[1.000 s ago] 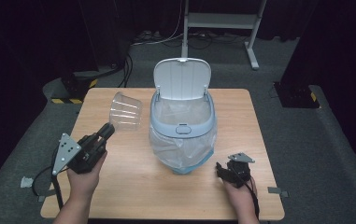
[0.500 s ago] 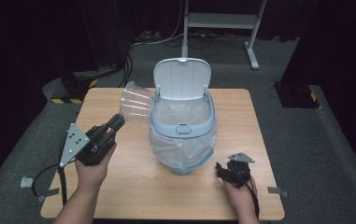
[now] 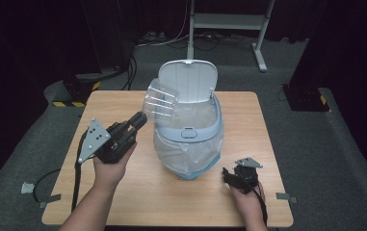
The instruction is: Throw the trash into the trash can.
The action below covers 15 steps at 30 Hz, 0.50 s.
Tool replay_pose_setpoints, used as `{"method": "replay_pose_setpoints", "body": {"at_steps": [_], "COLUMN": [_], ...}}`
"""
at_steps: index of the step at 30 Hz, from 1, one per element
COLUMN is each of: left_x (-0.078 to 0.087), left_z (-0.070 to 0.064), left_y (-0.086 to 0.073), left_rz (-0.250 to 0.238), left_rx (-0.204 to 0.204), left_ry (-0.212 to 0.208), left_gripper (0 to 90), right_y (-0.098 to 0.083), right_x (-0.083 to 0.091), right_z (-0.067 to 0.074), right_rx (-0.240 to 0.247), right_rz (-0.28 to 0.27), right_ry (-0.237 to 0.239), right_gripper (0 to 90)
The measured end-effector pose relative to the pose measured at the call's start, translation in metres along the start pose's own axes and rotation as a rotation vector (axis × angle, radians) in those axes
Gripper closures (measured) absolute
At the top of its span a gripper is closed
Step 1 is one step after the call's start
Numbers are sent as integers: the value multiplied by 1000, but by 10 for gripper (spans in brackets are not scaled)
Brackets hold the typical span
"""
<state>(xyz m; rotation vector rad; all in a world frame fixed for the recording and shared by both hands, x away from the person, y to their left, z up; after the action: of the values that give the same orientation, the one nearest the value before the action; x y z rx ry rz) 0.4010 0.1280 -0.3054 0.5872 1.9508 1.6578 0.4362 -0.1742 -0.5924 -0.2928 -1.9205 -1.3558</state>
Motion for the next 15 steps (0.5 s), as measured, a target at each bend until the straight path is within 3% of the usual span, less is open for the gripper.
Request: {"method": "replay_pose_setpoints", "body": {"at_steps": [15], "left_x": [-41], "left_z": [-29], "left_y": [-10], "left_rz": [39], "left_rx": [34], "left_ry": [-80], "left_gripper": [828], "right_y": [0], "right_x": [0], "right_z": [0], "right_rx": [2], "right_rz": [-1], "right_ry": [3], "right_gripper": [298]}}
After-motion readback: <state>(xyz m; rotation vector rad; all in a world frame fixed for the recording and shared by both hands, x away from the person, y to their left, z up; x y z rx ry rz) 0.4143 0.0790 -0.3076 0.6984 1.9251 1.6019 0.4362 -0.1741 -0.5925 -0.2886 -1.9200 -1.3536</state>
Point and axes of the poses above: each handheld gripper's, and its own axes: x roughly backward along the jaws, y roughly out of its top, z roughly to its left, the point moved 10 cm from there along -x, roughly forward along the jaws, and after that the axes turned 11 degrees about x, right-handed, at the moved point
